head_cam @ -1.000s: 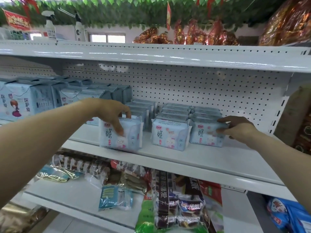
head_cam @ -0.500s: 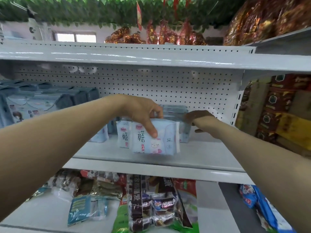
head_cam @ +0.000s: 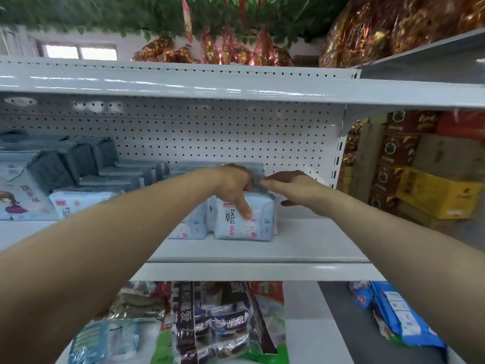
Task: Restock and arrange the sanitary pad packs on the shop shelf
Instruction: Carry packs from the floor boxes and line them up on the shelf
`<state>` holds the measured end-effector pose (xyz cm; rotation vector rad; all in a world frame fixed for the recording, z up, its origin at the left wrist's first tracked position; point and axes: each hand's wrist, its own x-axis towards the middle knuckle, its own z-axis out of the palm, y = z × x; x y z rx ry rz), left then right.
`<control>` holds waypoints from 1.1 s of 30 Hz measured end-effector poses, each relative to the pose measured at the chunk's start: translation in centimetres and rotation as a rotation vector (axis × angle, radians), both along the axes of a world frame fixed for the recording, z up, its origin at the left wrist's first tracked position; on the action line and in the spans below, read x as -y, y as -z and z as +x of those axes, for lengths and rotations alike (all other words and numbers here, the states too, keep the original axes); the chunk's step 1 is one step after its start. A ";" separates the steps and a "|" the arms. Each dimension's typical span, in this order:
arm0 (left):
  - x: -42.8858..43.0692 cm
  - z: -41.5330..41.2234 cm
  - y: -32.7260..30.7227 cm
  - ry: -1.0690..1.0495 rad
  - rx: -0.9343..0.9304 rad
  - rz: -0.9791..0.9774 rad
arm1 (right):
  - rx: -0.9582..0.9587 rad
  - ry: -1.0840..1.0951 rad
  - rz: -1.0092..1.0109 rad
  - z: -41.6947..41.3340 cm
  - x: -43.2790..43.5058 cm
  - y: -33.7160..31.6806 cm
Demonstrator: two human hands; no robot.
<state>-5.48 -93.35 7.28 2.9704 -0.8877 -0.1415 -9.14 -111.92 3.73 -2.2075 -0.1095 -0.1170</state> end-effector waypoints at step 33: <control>-12.7 -1.1 -1.3 -0.229 -0.081 -0.163 | -0.079 0.006 -0.179 -1.2 -2.8 0.3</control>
